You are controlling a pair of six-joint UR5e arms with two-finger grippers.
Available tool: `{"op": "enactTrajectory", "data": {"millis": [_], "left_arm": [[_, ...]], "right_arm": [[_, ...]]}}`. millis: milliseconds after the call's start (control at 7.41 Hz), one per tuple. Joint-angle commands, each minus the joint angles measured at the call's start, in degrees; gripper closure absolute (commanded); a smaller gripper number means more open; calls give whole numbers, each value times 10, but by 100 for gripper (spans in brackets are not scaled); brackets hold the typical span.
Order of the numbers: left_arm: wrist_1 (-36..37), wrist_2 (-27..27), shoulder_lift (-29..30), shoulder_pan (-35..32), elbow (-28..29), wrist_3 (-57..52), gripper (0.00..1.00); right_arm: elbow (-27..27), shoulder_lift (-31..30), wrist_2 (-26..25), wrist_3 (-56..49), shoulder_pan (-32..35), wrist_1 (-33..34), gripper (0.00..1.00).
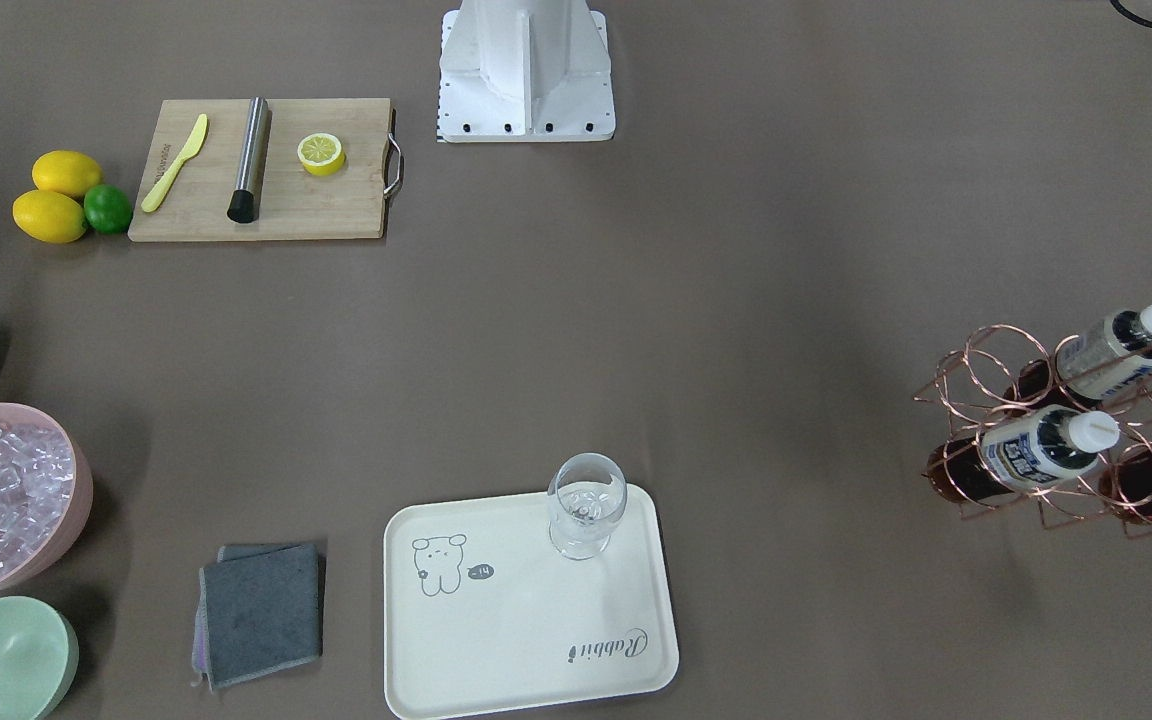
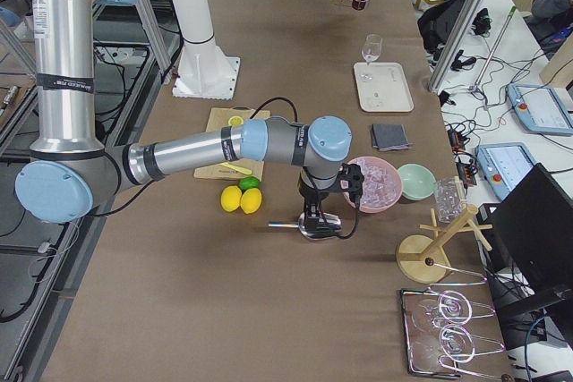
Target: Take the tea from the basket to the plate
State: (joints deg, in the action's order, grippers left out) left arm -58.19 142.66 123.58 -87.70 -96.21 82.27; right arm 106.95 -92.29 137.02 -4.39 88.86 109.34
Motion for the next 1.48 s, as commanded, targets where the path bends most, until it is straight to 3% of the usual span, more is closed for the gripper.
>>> {"op": "enactTrajectory", "data": {"millis": [0,135,405,675,810,1080,1215,1349], "left_arm": [[38,40,-18,5,-118,6,100],[34,49,-22,10,-158,72,100],[26,51,-23,44,-229,90,100],[-4,50,-17,70,-255,92,100],[-34,49,-15,87,-260,117,100],[-165,40,-25,149,-264,221,100],[-179,6,-22,179,-267,222,100],[-237,-11,-27,190,-259,222,100]], "right_arm": [[-4,-1,0,0,-1,0,1],[-4,-2,0,0,0,1,1],[-4,-3,0,0,0,1,1],[-7,-3,0,0,0,1,1],[-10,-3,-1,0,0,0,1],[-10,-3,-2,0,0,0,1],[-10,-3,-2,0,0,0,1],[-10,-3,-1,0,0,0,1]]}}
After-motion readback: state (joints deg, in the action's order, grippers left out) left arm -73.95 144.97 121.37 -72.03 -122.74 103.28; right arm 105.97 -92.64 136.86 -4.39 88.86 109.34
